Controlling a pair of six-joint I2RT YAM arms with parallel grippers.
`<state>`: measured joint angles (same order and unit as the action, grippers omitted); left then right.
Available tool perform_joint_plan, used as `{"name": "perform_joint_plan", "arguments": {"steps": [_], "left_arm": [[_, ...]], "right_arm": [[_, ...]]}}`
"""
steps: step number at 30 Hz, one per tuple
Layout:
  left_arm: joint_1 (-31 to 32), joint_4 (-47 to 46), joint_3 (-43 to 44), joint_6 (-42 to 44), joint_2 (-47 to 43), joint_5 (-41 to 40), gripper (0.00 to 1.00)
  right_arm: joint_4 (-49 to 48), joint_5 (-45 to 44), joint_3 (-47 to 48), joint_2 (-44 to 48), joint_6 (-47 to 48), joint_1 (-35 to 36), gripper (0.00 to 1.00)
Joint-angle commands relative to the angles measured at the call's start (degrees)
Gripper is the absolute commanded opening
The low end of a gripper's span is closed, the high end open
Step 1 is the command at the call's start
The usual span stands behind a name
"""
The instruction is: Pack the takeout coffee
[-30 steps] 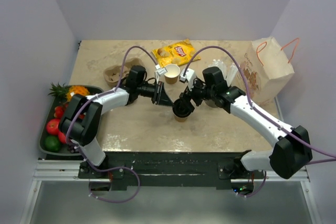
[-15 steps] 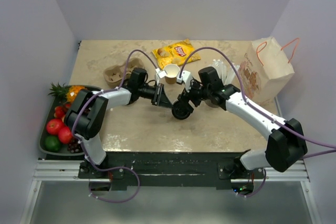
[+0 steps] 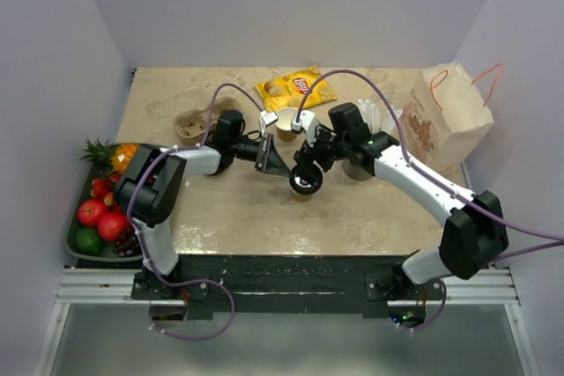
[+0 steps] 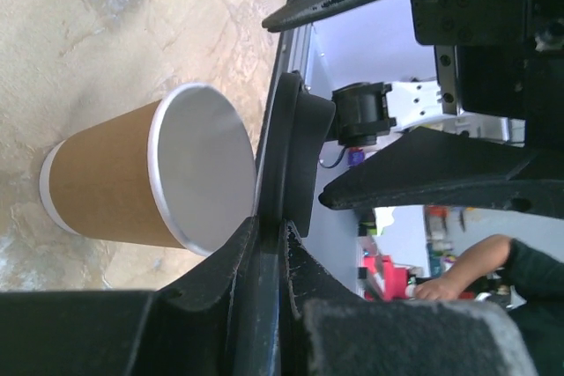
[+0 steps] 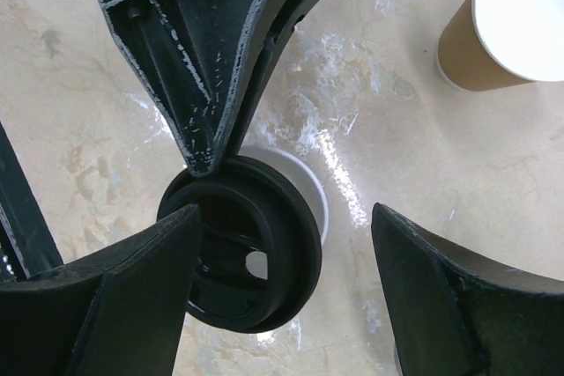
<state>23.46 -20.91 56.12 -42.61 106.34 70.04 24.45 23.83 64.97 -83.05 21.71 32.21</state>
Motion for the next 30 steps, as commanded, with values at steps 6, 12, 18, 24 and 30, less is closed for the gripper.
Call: {"name": "perform_joint_plan", "arguments": {"steps": [6, 12, 18, 24, 30], "left_arm": [[-3.33, -7.05, 0.40, -8.72, 1.67, 2.38, 0.00], [-3.42, -5.81, 0.48, -9.42, 2.02, 2.20, 0.00], [-3.42, -3.44, 0.40, -9.95, 3.43, 3.53, 0.01], [-3.42, 0.16, 0.74, -7.67, 3.34, 1.85, 0.02], [-3.42, 2.62, 1.36, -6.08, 4.04, 0.71, 0.04]], "right_arm": [[0.16, 0.34, 4.55, -2.03, -0.71, 0.14, 0.80], [0.34, -0.02, 5.69, -3.17, -1.41, 0.14, 0.80], [0.60, -0.54, 6.66, -3.61, -1.85, 0.22, 0.80], [0.69, -1.33, 6.57, -3.97, -1.68, 0.22, 0.80], [1.30, -2.13, 5.87, -3.97, -0.80, 0.14, 0.80]]}}
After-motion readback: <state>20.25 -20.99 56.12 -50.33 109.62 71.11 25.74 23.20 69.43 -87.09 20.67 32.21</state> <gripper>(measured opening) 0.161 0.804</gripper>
